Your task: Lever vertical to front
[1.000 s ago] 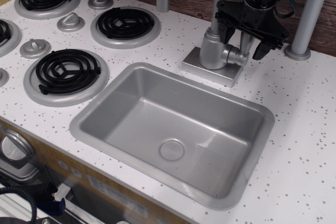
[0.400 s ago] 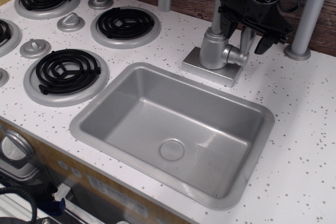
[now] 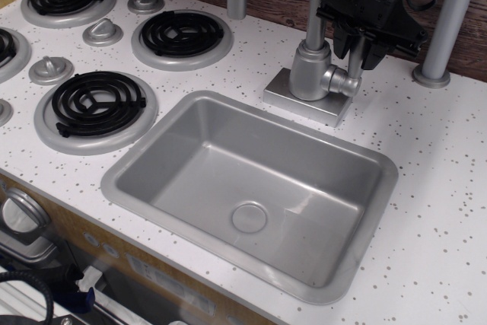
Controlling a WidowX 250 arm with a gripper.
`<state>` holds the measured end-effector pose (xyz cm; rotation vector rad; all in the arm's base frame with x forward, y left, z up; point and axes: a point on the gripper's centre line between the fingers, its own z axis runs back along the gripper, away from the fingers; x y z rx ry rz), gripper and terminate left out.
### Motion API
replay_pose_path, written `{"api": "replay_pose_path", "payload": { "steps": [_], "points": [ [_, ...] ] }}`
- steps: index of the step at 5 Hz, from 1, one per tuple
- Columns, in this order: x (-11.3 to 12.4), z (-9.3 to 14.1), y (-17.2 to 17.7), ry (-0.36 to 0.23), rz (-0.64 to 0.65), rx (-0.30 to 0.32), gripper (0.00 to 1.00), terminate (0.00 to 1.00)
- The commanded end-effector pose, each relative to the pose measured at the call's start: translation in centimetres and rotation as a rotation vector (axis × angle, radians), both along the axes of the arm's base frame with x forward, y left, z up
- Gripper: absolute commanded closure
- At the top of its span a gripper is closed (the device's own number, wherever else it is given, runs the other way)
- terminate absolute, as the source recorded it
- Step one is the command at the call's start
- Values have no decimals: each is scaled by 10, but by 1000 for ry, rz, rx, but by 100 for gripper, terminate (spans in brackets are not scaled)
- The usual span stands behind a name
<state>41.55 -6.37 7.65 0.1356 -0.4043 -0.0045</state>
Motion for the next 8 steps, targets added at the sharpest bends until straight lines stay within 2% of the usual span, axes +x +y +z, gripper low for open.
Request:
{"api": "replay_pose_path", "payload": {
  "steps": [1,2,3,4,6,7,8],
  "points": [
    [-27,10,-12,30,66,-82,100,0],
    [-50,2,-13,67,100,-91,100,0],
    [-56,-10,-4,119,103,-136,100,0],
    [-55,-27,1,201,98,-176,100,0],
    [-56,-36,4,228,99,-192,100,0],
    [-63,-25,0,210,113,-158,0,0],
    [-71,-4,-2,200,131,-106,0,0]
  ]
}}
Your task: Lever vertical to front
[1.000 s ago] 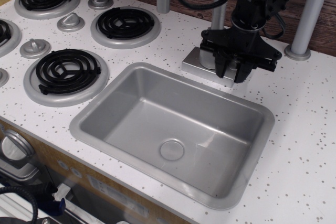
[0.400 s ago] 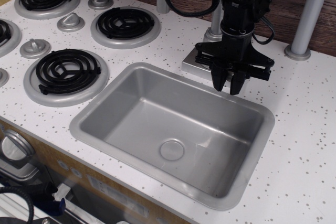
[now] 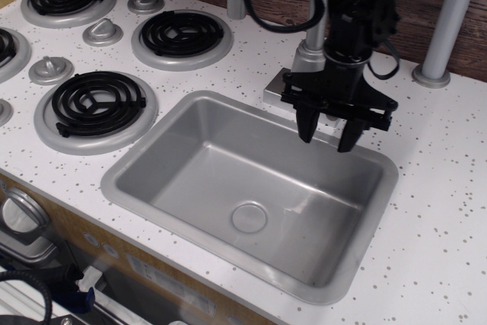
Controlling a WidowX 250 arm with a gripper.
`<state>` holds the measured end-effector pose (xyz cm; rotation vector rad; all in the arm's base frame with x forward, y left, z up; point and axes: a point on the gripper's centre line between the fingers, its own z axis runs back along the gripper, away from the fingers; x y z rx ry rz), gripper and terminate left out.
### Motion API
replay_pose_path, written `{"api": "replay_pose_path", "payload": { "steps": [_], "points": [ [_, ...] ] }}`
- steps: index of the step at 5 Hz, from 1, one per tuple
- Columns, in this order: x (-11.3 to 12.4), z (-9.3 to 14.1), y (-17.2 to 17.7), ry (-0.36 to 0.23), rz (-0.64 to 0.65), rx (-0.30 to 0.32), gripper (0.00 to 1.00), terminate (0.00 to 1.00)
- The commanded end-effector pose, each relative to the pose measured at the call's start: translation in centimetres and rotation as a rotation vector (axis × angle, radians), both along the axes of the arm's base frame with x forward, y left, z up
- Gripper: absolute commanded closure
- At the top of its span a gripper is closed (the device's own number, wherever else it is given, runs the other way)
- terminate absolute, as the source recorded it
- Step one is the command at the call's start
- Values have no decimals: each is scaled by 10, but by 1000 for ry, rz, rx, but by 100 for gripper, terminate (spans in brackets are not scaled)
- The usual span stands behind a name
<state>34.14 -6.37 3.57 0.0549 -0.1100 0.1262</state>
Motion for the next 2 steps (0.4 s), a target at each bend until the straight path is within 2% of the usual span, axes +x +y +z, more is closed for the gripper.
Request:
{"api": "replay_pose_path", "payload": {
  "steps": [1,2],
  "points": [
    [-2,51,-2,-79,-3,30,0,0],
    [-2,54,-3,-76,-17,38,0,100]
  ]
}}
